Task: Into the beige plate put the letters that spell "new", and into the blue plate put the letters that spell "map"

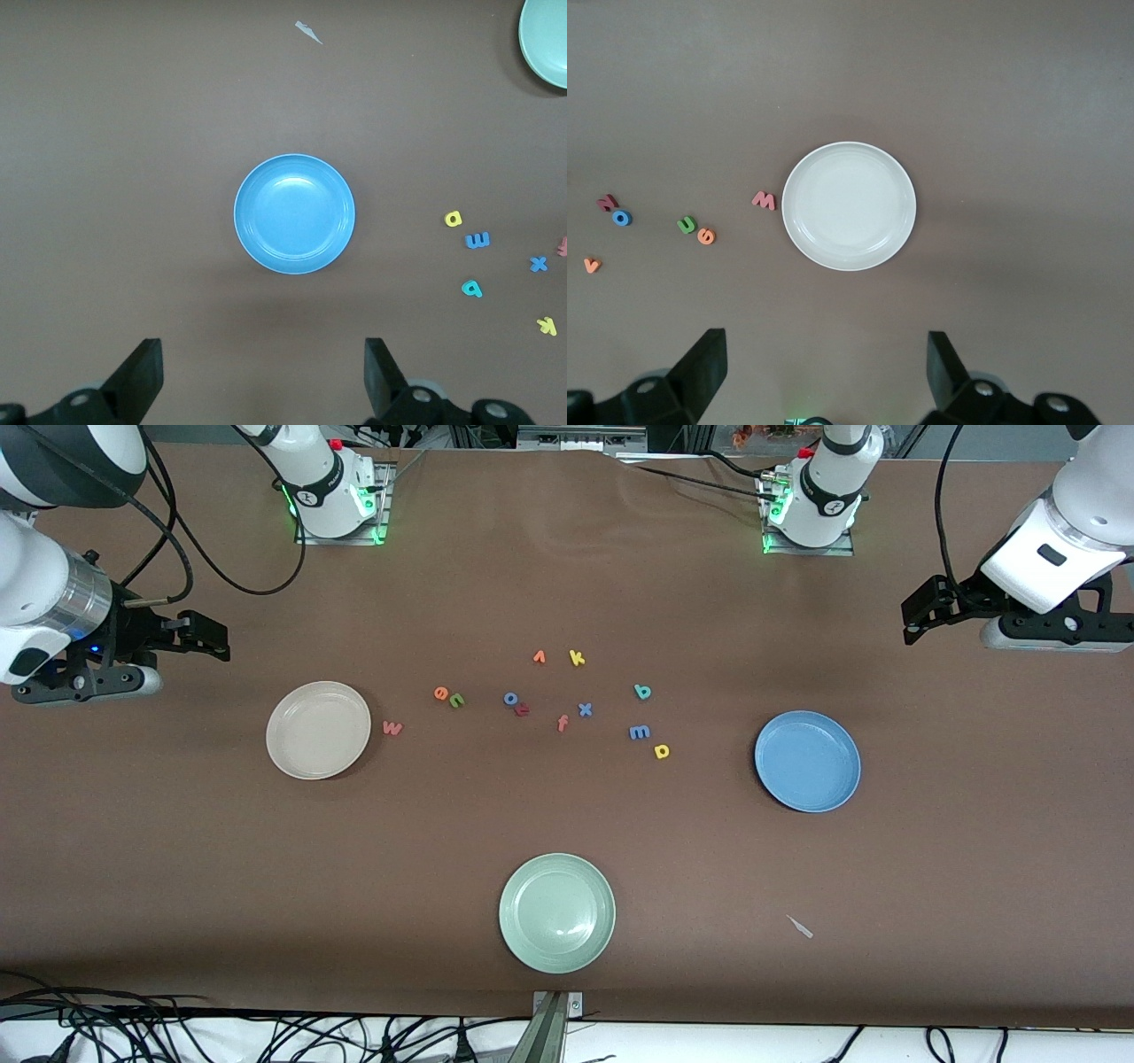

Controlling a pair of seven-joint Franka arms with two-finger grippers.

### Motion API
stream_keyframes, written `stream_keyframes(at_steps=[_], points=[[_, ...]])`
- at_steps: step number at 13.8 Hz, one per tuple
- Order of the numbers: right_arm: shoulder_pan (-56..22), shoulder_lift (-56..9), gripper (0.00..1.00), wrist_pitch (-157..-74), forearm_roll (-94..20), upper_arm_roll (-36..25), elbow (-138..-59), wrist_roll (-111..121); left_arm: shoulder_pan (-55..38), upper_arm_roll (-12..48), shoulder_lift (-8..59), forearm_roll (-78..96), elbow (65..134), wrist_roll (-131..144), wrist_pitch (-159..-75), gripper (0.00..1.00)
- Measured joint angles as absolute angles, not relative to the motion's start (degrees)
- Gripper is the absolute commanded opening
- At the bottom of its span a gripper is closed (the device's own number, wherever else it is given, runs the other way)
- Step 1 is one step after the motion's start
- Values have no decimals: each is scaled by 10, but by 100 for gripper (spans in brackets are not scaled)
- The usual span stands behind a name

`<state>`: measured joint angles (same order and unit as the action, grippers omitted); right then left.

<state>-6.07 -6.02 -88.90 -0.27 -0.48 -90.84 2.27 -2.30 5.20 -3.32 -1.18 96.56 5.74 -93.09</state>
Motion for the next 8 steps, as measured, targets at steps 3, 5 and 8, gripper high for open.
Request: stream_keyframes(at_steps=[3,5,8], points=[[-61,-64,100,-906,-3,0,-921,23,-23,52,-33,-12,966,57,-929,100],[-62,-65,100,-926,-3,9,-938,23,-24,54,-33,-12,966,57,-925,100],[-63,-76,100,-950,-3,23,-961,23,-27,55,-33,-12,966,57,-922,100]])
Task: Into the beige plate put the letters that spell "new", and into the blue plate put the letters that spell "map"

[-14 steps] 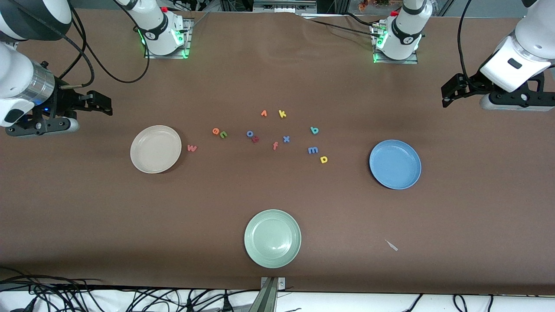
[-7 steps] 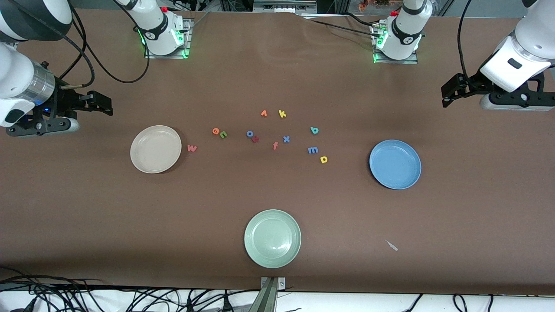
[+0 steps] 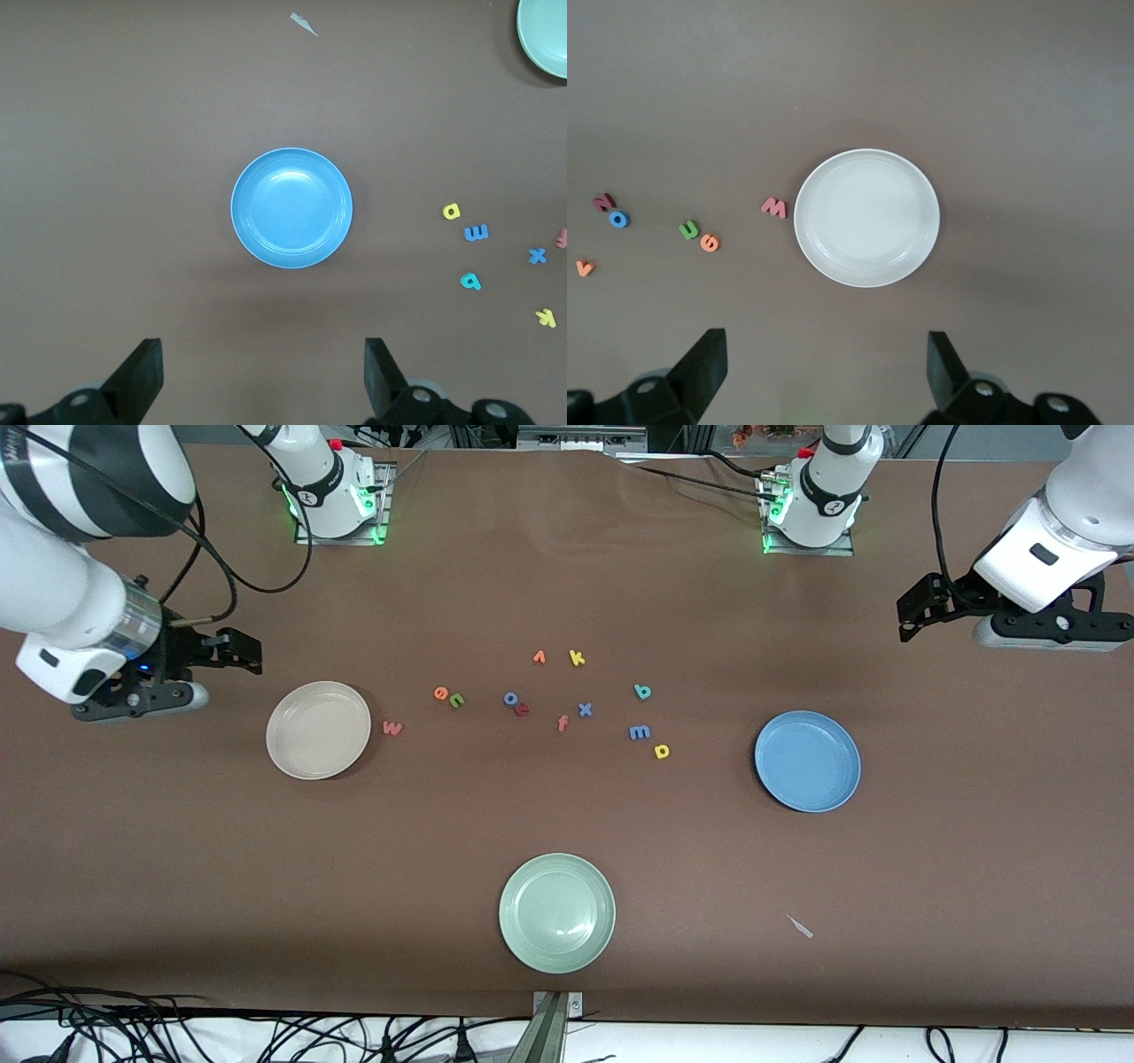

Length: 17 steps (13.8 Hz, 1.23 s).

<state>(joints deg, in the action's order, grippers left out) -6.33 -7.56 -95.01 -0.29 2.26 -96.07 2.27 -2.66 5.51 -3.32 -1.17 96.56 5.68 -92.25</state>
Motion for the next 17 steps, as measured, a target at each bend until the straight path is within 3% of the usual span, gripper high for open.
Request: stream_keyframes(at_steps=[6,9,17], points=[[-87,-131,100,-990,-3,26,-971,22,-46,82,-26,-11,966,56,-897,100],[-91,-144,100,-1043,-3,27,-1011,22,-54,120,11,-10,971,58,-890,100],[-111,-145,100,-1195,-3,48,-1128,-38,-80,143,171,-3,973,131,-1044,100]])
